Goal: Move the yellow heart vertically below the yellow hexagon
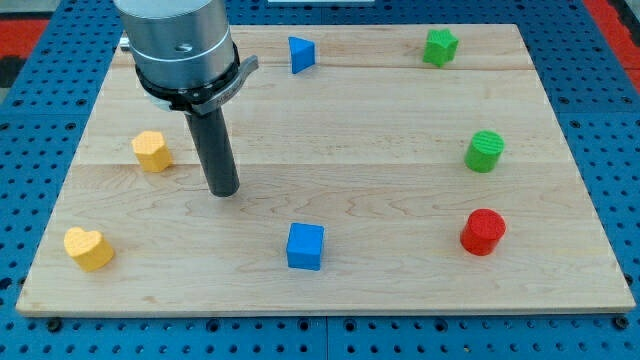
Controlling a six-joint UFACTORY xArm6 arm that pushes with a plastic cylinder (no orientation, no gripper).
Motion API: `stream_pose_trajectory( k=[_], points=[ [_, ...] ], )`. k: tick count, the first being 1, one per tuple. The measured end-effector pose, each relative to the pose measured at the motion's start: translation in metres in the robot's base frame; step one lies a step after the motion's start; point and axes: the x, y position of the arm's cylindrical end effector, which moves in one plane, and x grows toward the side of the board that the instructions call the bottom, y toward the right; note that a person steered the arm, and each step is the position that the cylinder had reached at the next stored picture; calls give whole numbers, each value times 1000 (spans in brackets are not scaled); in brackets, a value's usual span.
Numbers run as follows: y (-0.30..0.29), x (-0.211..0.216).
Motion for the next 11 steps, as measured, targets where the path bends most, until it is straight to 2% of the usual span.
stream_pose_trajectory(
  k=[3, 6, 7, 8, 10, 11],
  points=[
    [-1, 0],
    [-109, 0],
    [-163, 5],
    [-183, 36],
    [-152, 59],
    [-160, 95]
  ],
)
